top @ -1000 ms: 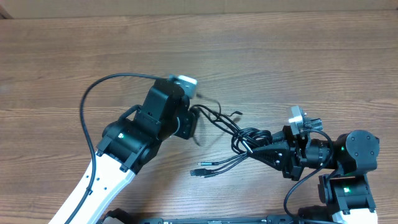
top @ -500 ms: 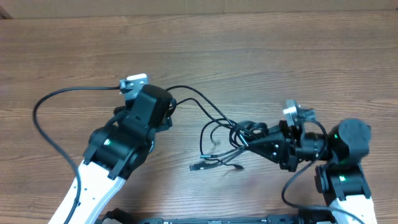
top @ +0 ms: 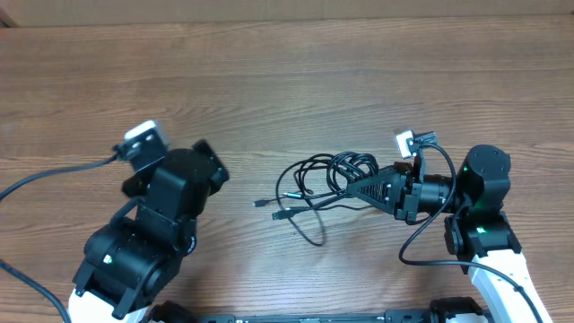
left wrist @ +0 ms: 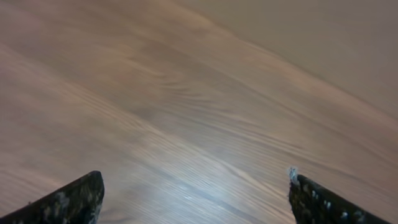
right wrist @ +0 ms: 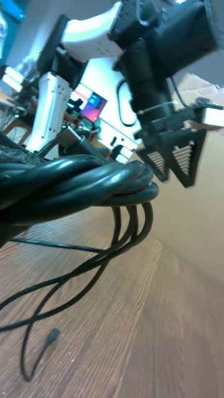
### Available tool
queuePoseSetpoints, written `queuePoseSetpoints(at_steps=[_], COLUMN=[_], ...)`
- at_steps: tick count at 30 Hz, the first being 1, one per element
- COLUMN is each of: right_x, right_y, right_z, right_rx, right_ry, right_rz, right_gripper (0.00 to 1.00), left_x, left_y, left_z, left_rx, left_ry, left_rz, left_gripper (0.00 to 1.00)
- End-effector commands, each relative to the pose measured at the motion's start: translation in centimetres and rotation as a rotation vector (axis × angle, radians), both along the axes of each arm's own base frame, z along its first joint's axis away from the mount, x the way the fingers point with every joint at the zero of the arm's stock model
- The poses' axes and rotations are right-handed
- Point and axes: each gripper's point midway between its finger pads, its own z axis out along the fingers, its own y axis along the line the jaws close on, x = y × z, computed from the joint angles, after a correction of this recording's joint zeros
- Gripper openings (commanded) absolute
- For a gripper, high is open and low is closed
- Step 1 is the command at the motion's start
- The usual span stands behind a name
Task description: Untangle cables
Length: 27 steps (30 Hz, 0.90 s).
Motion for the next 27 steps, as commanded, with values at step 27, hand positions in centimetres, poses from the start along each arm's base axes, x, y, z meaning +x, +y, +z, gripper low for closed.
queuePoseSetpoints(at_steps=[27], right_x=[-5.0], right_y=[1.2], right_z=[2.9], right_rx=[0.042], right_ry=[-0.221], right_rz=[0.288], right_gripper=[0.04], left_x=[-4.5], left_y=[-20.9], left_z=[0.3], left_rx=[-0.053], left_ry=[-0.140], left_rz=[-1.573], left_gripper=[1.00])
